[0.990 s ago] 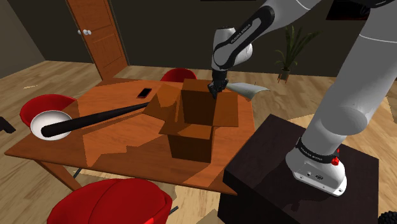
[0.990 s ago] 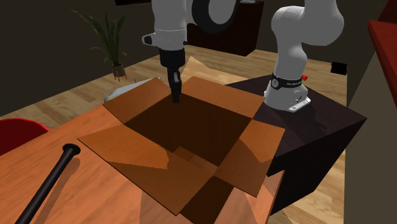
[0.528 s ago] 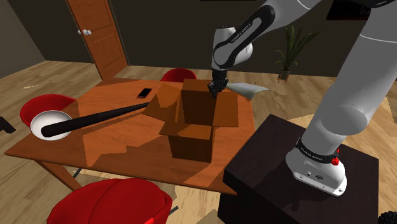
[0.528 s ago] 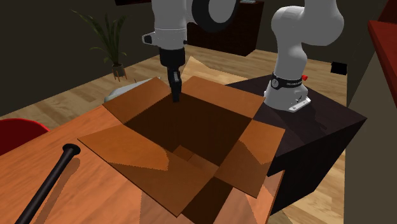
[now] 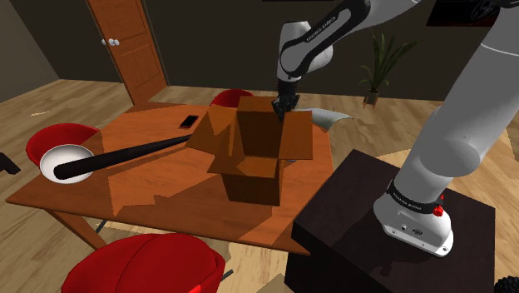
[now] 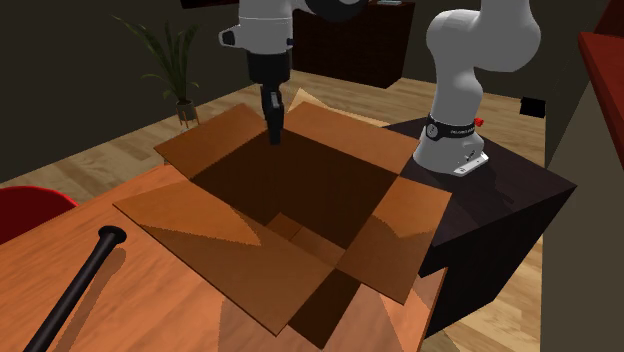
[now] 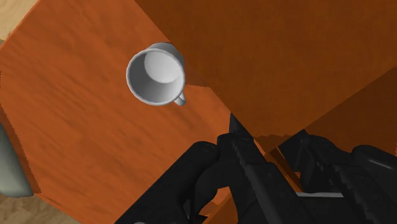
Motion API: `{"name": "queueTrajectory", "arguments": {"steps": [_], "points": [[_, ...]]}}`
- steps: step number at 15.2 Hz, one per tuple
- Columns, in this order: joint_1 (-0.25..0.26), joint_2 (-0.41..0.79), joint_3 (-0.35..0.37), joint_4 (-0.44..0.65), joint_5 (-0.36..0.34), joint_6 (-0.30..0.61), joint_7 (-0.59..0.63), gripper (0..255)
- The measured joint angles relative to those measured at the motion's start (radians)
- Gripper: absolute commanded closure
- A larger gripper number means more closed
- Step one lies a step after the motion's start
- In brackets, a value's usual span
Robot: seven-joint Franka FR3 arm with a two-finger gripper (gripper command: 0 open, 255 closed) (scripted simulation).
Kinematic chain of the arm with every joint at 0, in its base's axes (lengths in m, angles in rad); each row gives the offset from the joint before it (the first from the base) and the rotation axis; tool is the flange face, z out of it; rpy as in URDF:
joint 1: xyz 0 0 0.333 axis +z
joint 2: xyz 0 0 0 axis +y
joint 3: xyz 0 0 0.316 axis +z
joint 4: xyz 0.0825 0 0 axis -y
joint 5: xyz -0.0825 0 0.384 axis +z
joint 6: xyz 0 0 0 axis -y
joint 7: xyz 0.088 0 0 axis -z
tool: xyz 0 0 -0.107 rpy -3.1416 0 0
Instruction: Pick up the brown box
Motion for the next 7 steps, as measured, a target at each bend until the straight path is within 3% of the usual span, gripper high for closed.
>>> {"name": "queueTrajectory", "arguments": {"steps": [7], "points": [[-0.001, -0.054, 0.001, 0.036, -0.010, -0.089, 0.009, 255]]}}
